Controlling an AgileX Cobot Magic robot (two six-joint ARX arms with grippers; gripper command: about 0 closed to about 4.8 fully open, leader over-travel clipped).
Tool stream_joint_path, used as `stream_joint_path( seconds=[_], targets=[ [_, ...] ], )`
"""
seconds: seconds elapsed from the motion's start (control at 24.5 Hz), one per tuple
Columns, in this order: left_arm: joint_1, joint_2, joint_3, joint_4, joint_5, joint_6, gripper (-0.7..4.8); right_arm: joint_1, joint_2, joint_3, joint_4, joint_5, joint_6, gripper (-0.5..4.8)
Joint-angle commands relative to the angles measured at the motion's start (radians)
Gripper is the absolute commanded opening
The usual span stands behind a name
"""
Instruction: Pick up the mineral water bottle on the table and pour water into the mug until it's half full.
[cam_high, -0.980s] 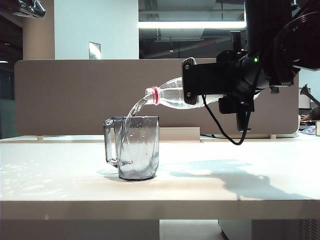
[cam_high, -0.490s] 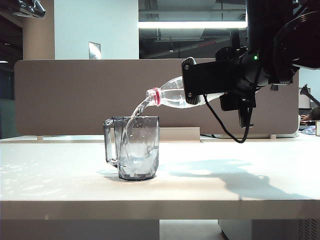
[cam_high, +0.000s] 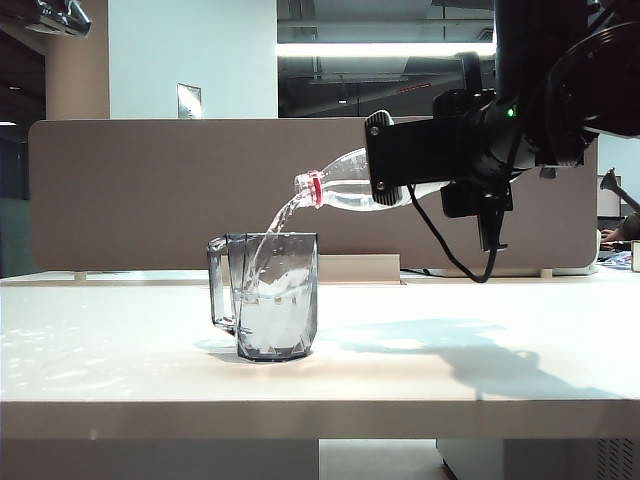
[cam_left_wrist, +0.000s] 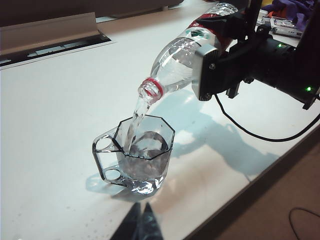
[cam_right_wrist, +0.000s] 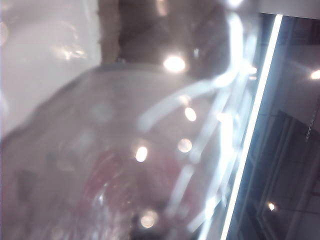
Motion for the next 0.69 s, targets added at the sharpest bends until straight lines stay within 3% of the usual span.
stream_joint_path(
  seconds=[0.04,0.2,0.37,0.45,0.69],
  targets=[
    [0.0,-0.002,0.001,0.008,0.002,0.001,-0.04,0.003,-0.009,0.007,0.039,0.002,0.017,2.11],
    [0.0,-0.002,0.001,0.008,0.002,0.001,-0.04,0.011,-0.009,0.003,0.034,0.005,0.112,2.11],
    [0.0,-0.002,0.001,0.008,0.002,0.001,-0.04,0.046,-0.009,-0.023,0.031,0.009,0.335,2.11],
    [0.0,-0.002,0.001,0.008,0.002,0.001,-0.04,0.063,-0.009,-0.058,0.032,0.008,0.502,2.11],
    [0.0,-0.002,0.001,0.008,0.002,0.001,-0.04,0.071,-0.009,-0.129,0.101,-0.014,1.246,2.09]
  ],
)
